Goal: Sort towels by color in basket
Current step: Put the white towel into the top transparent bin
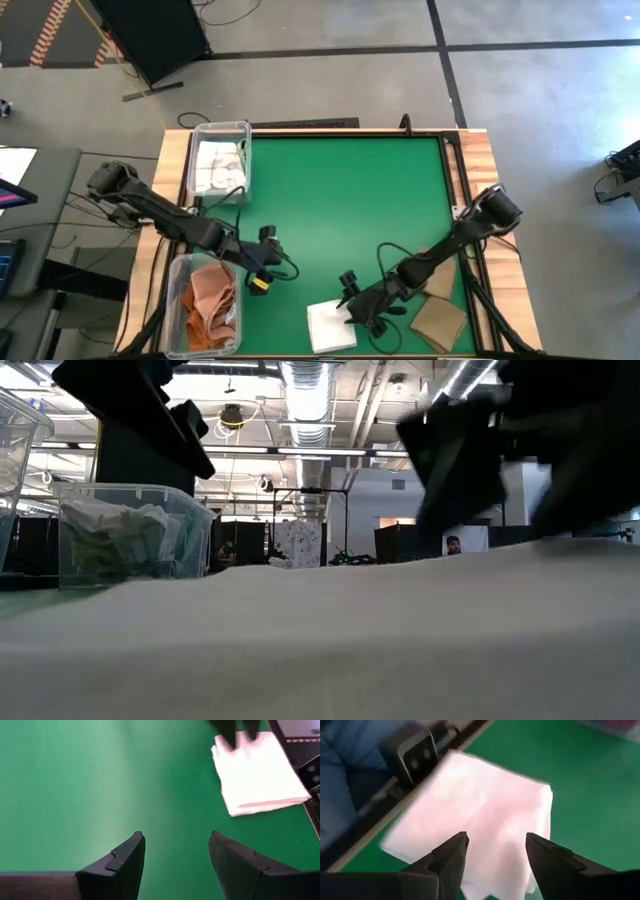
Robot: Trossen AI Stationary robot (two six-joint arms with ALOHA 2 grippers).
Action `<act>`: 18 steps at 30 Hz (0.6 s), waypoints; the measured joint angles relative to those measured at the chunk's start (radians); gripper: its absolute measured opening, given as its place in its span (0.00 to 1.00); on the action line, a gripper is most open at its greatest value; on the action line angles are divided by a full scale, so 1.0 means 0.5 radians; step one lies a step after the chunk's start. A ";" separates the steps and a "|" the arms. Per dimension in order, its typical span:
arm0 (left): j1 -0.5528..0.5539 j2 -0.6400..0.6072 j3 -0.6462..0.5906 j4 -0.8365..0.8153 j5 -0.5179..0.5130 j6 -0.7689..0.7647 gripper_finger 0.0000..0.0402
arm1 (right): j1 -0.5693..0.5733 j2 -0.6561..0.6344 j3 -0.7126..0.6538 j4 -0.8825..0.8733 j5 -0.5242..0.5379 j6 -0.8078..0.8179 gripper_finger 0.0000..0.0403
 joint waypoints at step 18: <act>-0.019 0.461 -0.053 0.379 -0.001 0.074 0.52 | -0.138 0.245 0.005 0.037 -0.081 0.071 0.49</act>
